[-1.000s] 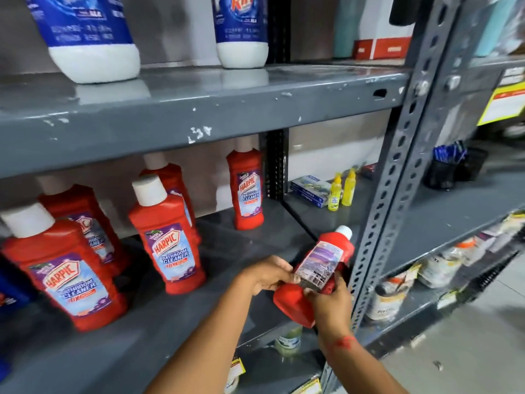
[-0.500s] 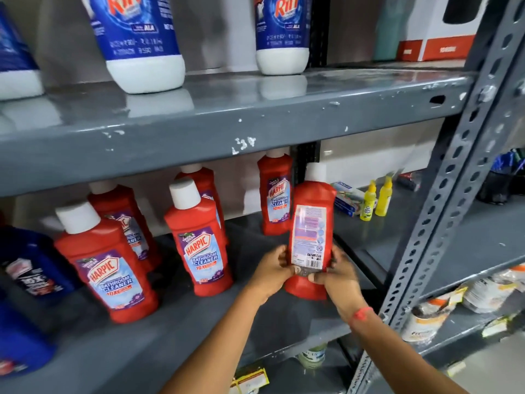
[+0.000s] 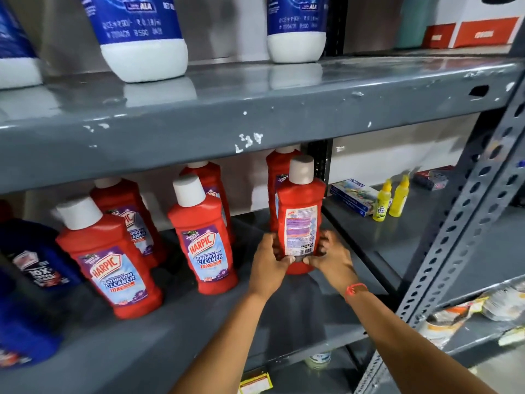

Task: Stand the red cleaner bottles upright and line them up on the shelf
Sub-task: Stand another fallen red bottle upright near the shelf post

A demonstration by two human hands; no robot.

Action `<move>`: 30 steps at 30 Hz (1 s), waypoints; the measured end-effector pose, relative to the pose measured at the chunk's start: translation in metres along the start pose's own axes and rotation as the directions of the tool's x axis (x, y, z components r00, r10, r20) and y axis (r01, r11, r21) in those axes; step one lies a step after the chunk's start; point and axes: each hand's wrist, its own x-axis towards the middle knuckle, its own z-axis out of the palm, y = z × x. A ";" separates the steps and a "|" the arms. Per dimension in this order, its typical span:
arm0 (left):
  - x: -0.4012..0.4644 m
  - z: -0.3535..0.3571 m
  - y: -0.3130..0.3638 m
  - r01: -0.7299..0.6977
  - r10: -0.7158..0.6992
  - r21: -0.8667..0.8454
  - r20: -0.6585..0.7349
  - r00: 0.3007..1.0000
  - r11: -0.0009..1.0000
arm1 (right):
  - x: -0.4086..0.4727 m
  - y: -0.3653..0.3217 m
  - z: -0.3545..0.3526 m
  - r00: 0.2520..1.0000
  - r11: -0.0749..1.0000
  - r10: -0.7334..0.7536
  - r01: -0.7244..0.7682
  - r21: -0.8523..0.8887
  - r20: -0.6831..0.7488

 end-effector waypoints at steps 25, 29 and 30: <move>0.024 -0.020 -0.007 0.209 -0.218 0.063 0.349 0.912 0.976 | 0.015 0.006 0.004 0.953 0.992 0.071 -0.037 -0.120 0.294; 0.018 -0.018 -0.013 0.186 -0.191 0.043 0.242 0.951 0.982 | 0.018 0.011 0.002 0.966 0.994 0.111 -0.112 -0.009 0.234; 0.016 -0.017 -0.014 0.182 -0.187 0.045 0.203 0.961 0.982 | 0.018 0.013 0.002 0.968 0.992 0.118 -0.126 0.021 0.221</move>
